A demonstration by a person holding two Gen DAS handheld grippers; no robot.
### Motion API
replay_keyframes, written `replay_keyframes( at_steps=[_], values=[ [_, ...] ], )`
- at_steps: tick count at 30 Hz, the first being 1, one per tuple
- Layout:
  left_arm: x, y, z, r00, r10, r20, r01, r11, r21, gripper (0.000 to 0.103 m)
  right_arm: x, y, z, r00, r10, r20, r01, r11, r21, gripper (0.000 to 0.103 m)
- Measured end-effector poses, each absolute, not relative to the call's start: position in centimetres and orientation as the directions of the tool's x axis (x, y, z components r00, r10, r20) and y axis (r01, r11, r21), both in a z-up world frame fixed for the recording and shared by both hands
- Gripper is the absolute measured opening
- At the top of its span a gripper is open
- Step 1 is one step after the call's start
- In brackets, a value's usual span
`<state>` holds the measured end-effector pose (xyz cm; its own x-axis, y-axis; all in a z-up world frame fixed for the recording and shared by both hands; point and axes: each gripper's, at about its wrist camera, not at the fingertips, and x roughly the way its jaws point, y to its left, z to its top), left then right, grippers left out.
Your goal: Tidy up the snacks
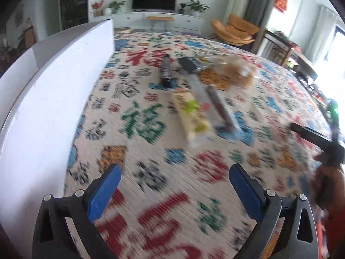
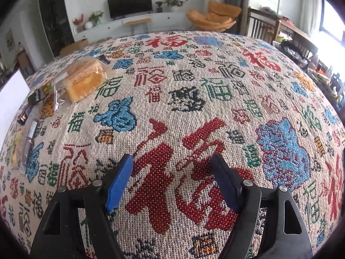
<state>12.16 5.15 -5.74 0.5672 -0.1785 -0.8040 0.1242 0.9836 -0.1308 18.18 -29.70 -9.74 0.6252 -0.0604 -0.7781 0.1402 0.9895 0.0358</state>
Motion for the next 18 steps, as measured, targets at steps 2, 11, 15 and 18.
replay_keyframes(
  at_steps=[2,11,15,18],
  values=[
    [13.9,5.8,-6.6,0.58,-0.152,-0.8,0.093,0.988,-0.12,0.1,18.1,-29.1,-9.9,0.619,-0.091,-0.78,0.143,0.99,-0.002,0.083],
    [15.8,6.3,-8.5,0.598,-0.095,-0.796,0.069,0.995,-0.066,0.099,17.0,-28.9,-9.9,0.616,-0.091,-0.783,0.164,0.986,0.015,0.086],
    [15.7,6.7,-8.4,0.6,-0.117,-0.792,0.069,0.993,-0.094,0.1,17.0,-29.0,-9.9,0.616,-0.091,-0.782,0.164,0.986,0.015,0.086],
    [15.8,6.5,-8.5,0.596,-0.111,-0.795,0.072,0.994,-0.085,0.101,17.0,-29.0,-9.9,0.616,-0.091,-0.783,0.164,0.986,0.015,0.086]
  ],
)
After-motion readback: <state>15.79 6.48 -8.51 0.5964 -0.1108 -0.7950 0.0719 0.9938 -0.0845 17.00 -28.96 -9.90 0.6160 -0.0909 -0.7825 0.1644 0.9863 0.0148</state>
